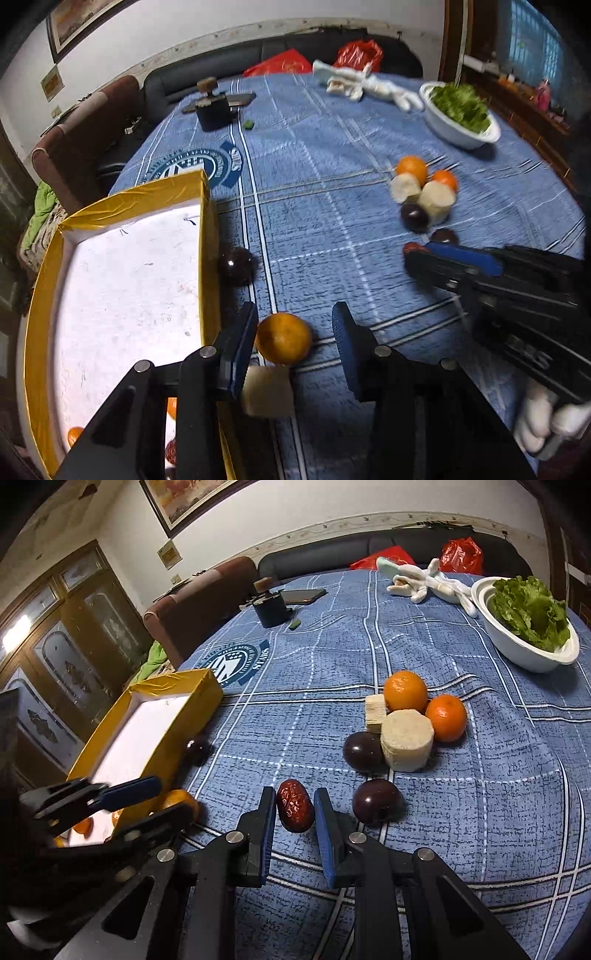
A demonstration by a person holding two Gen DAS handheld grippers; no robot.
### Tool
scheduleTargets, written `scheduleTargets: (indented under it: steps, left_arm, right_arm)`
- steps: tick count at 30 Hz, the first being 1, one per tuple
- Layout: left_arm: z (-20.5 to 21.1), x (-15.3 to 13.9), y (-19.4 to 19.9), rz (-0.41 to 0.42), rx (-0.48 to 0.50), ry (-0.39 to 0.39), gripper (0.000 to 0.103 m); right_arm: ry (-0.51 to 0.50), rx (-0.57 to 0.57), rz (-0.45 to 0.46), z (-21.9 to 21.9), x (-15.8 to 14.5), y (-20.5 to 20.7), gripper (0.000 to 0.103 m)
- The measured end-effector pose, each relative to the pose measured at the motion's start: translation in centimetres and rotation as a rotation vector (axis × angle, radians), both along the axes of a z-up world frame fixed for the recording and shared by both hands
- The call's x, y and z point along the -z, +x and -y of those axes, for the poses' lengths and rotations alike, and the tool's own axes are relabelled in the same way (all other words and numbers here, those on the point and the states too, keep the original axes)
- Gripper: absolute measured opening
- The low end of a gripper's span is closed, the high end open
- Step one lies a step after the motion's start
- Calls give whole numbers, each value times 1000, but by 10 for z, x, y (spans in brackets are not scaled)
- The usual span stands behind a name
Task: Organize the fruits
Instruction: 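Grasp a second red date with the right tool while the left tool grasps an orange, then release the orange into the tray with the left tool while the right tool drops the date there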
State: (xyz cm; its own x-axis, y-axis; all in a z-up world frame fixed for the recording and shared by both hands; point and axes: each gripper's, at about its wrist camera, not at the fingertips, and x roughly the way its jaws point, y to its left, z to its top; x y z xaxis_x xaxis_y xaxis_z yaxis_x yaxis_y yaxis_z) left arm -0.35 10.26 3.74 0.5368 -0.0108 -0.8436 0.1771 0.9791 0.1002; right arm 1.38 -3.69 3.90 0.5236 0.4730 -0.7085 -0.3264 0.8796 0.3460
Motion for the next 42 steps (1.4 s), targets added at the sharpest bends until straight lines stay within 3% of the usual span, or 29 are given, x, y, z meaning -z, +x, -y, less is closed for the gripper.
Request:
scheduleTargets:
  steps: [2, 3, 5, 7, 8, 9, 12, 19, 28, 32, 36, 42]
  left_arm:
    - [4, 7, 4, -29, 8, 43, 49]
    - [8, 10, 5, -44, 20, 68, 58]
    - [13, 19, 8, -91, 31, 110, 61]
    - [14, 19, 6, -94, 40, 113, 47]
    - [13, 19, 5, -87, 34, 120, 32]
    - [12, 18, 4, -84, 30, 119, 31]
    - [6, 13, -1, -58, -4, 75, 31]
    - [-25, -17, -32, 30, -119, -117, 31]
    - [-114, -26, -74, 96, -342, -212, 32]
    - [-152, -22, -84, 108, -425, -243, 32]
    - [-186, -22, -82, 128, -477, -257, 32]
    - [-225, -13, -78, 106, -525, -320, 32]
  right_arm:
    - [-1, -13, 1, -4, -1, 0, 24]
    - [-1, -18, 1, -5, -1, -1, 24]
    - [-1, -24, 2, -7, -2, -2, 24]
    - [4, -22, 4, -6, -2, -3, 24]
    - [6, -19, 8, -4, -3, -3, 24]
    - [9, -15, 11, -3, -4, -3, 24]
    - [17, -2, 15, 0, -6, -3, 24]
    - [3, -3, 28, -4, -6, -6, 24]
    - [11, -42, 66, -31, -18, -27, 24]
    - [28, -152, 73, -75, -35, -50, 24]
    - [-29, -296, 106, -135, -48, -72, 24]
    - [-58, -383, 64, -188, -37, -82, 24]
